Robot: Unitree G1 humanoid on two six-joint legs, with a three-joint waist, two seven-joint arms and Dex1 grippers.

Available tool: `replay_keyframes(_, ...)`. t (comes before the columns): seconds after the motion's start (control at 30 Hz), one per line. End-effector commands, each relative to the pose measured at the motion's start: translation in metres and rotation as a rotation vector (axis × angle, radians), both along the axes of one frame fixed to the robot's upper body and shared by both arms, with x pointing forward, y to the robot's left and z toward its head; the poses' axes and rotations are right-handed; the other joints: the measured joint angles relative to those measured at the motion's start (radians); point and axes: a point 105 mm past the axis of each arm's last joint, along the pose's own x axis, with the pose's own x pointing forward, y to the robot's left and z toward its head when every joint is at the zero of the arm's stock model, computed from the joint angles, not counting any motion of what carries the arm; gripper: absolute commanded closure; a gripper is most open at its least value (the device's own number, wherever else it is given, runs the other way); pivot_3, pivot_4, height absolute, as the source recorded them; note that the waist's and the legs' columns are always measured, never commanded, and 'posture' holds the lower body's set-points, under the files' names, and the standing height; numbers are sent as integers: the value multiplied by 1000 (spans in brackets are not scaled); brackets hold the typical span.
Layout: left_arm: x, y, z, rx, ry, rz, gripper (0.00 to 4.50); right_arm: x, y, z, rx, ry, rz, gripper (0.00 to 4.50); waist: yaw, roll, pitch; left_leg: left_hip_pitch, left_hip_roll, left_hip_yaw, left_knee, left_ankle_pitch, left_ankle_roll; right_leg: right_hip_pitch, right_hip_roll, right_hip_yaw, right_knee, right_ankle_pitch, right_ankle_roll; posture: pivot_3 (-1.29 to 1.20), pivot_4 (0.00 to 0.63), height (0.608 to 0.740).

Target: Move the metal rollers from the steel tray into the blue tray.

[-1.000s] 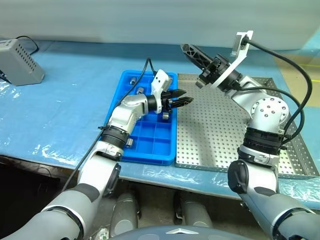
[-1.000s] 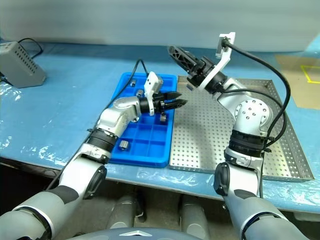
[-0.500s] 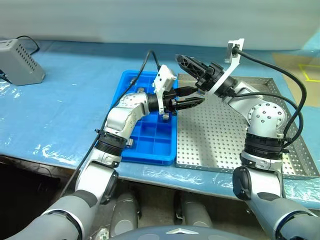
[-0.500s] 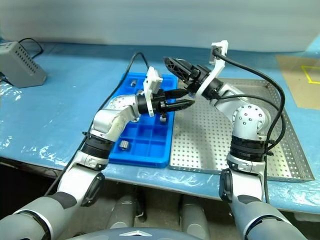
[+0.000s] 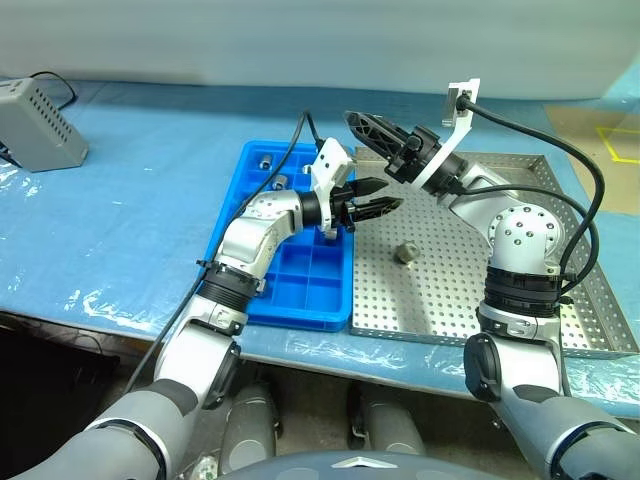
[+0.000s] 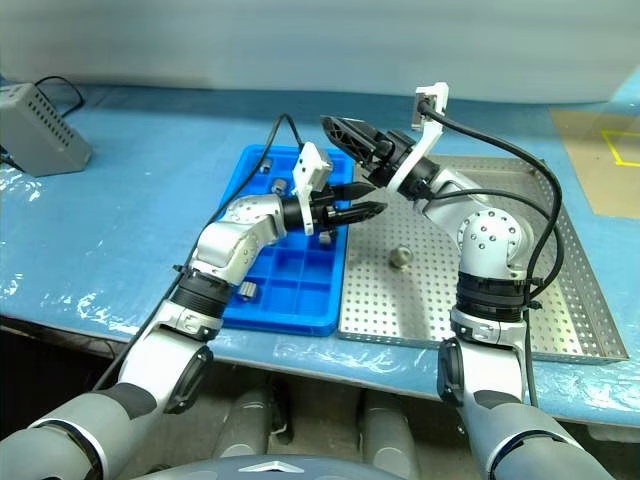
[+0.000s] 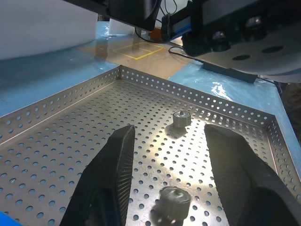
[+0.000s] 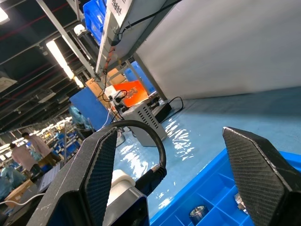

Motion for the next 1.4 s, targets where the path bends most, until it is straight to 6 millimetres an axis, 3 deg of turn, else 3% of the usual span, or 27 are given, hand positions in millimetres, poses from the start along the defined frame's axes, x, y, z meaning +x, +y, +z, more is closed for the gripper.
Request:
replay_keyframes(0.03, -2, -1, 13, -23, -51, -5, 2029, -3, -1, 13, 24, -51, 1, 831, 0, 0, 0, 0, 0, 0, 0, 0, 0, 0, 0, 0, 0, 0, 0, -308, 150, 740)
replay_keyframes(0.17, -2, 2, 18, -32, -56, -1, 2029, 1, -12, 1, -82, -52, -49, 831, 0, 0, 0, 0, 0, 0, 0, 0, 0, 0, 0, 0, 0, 0, 0, -308, 150, 740)
replay_keyframes(0.23, -12, 9, 24, -37, -82, -52, 2029, 0, -30, -12, -193, -58, -88, 831, 3, 0, 0, 0, 0, 0, 0, 0, 0, 0, 0, 0, 0, 0, 0, -311, 150, 740)
replay_keyframes(0.4, -29, 52, 20, 77, -92, -137, 2029, -35, -69, -51, -471, -25, -4, 831, 4, 0, 0, -1, 0, 0, -2, -1, 2, 1, 0, 0, -5, 0, 0, -316, 150, 740)
replay_keyframes(0.5, -25, 81, 9, 169, -85, -115, 2029, -40, -93, -62, -548, 15, -34, 831, -9, 1, 0, 0, 0, 0, -3, -1, 2, 1, 0, 0, -7, 0, 1, -321, 150, 740)
replay_keyframes(0.6, -25, 96, 2, 224, -71, -116, 2029, -40, -108, -69, -578, 44, -66, 831, -15, 1, 0, 2, 0, 0, -3, -1, 1, 2, 1, 0, -6, 0, 1, -319, 150, 740)
replay_keyframes(0.83, -38, 95, 10, 192, -26, -205, 2029, -41, -127, -115, -682, 164, -68, 831, -13, 1, 0, 6, 0, 0, -3, -2, 0, 9, 0, 0, -8, 0, 1, -316, 150, 740)
replay_keyframes(0.93, -38, 95, 13, 181, -5, -209, 2029, -48, -125, -133, -751, 181, -15, 831, -15, 1, 0, 5, 0, 0, -3, -2, 2, 9, 0, 0, -8, 0, 1, -316, 150, 740)
replay_keyframes(1.2, -36, 98, 10, 198, 10, -186, 2029, -54, -126, -143, -759, 204, 29, 831, -20, 1, 0, 6, 0, 0, -3, -2, 2, 9, 0, 0, -8, 0, 1, -316, 150, 740)
replay_keyframes(1.4, -35, 94, 7, 210, 2, -178, 2029, -50, -127, -170, -842, 226, 9, 831, -21, 1, 0, 6, 0, 0, -2, -2, 3, 10, 0, 0, -8, 0, 1, -319, 150, 740)
